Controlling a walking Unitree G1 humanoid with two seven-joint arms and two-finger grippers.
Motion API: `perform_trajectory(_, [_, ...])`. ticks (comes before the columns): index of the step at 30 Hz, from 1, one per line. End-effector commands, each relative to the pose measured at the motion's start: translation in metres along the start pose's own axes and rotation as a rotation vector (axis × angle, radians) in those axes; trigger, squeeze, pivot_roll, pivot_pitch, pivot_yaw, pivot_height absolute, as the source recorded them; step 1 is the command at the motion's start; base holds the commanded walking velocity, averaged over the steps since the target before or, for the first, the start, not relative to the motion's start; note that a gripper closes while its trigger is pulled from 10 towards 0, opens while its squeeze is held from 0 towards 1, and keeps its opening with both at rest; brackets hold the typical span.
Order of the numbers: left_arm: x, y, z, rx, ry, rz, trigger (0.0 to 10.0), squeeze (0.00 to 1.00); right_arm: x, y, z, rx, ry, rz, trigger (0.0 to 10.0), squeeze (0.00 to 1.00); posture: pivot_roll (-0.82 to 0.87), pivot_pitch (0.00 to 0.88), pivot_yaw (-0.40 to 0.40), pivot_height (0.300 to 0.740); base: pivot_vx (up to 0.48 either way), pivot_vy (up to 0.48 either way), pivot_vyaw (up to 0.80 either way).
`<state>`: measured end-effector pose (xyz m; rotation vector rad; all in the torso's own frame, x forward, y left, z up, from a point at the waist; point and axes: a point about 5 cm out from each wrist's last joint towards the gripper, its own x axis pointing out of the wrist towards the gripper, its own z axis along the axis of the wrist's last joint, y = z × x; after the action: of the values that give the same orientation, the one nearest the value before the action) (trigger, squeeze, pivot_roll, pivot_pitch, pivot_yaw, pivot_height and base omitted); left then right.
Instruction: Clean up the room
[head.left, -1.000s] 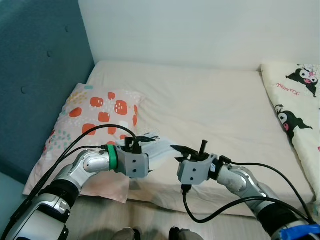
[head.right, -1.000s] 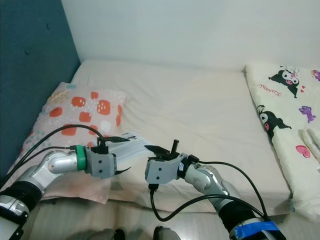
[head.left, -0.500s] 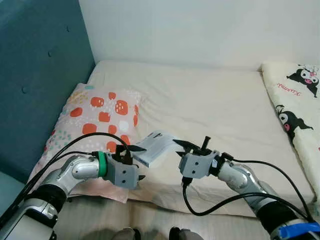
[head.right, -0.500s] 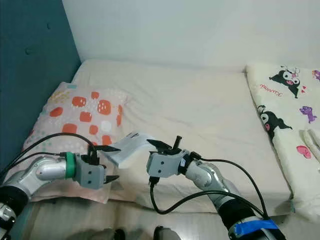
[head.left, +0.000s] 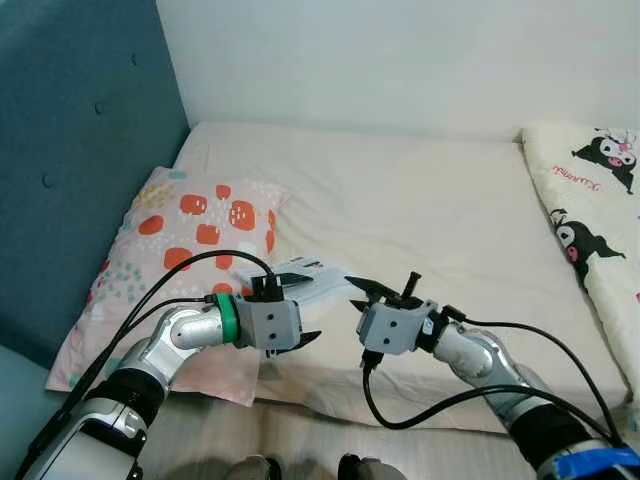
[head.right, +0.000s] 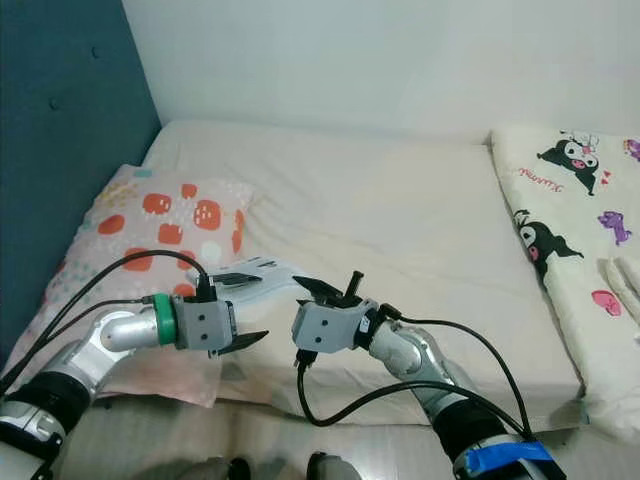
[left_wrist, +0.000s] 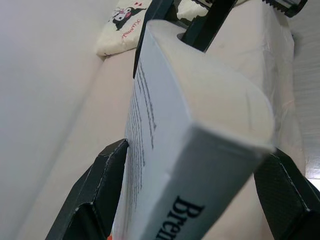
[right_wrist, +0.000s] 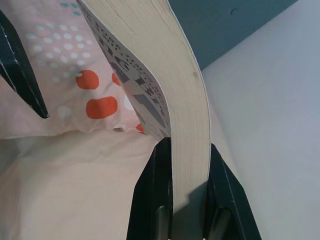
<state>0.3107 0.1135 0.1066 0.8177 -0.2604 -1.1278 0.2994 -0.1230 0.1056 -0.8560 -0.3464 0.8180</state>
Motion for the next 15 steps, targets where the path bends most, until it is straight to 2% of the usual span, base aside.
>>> perform_trajectory(1, [0.005, -0.009, 0.002, -0.005, -0.012, -0.032, 10.0, 0.00, 0.007, 0.001, 0.013, 0.003, -0.074, -0.015, 10.0, 0.00, 0.00, 0.083, 0.040, 0.740, 0.000, 0.000, 0.00])
perform_trajectory(6, [0.003, -0.007, 0.002, 0.010, -0.005, -0.025, 10.0, 0.00, 0.007, 0.001, 0.013, 0.004, -0.072, -0.014, 10.0, 0.00, 0.00, 0.080, 0.039, 0.740, 0.000, 0.000, 0.00])
perform_trajectory(7, [0.002, -0.004, 0.002, 0.017, -0.005, -0.014, 5.7, 0.00, 0.007, 0.000, 0.012, 0.003, -0.070, -0.014, 10.0, 0.00, 0.00, 0.080, 0.039, 0.740, 0.000, 0.000, 0.00])
perform_trajectory(8, [0.002, -0.004, 0.002, 0.017, -0.005, -0.014, 5.7, 0.00, 0.007, 0.000, 0.012, 0.003, -0.070, -0.014, 10.0, 0.00, 0.00, 0.080, 0.039, 0.740, 0.000, 0.000, 0.00])
perform_trajectory(9, [0.002, -0.003, 0.002, 0.017, -0.007, -0.011, 1.7, 0.00, 0.007, 0.000, 0.012, 0.003, -0.069, -0.014, 10.0, 0.00, 0.00, 0.080, 0.039, 0.740, 0.000, 0.000, 0.00])
perform_trajectory(10, [0.002, -0.002, 0.002, 0.016, -0.007, -0.008, 0.0, 0.00, 0.007, 0.000, 0.012, 0.003, -0.068, -0.014, 10.0, 0.00, 0.00, 0.081, 0.038, 0.740, 0.000, 0.000, 0.00])
perform_trajectory(15, [0.002, 0.002, 0.004, 0.017, -0.014, 0.012, 0.0, 0.00, 0.006, -0.001, 0.011, 0.002, -0.064, -0.015, 10.0, 0.00, 0.01, 0.085, 0.038, 0.740, 0.000, 0.000, 0.00])
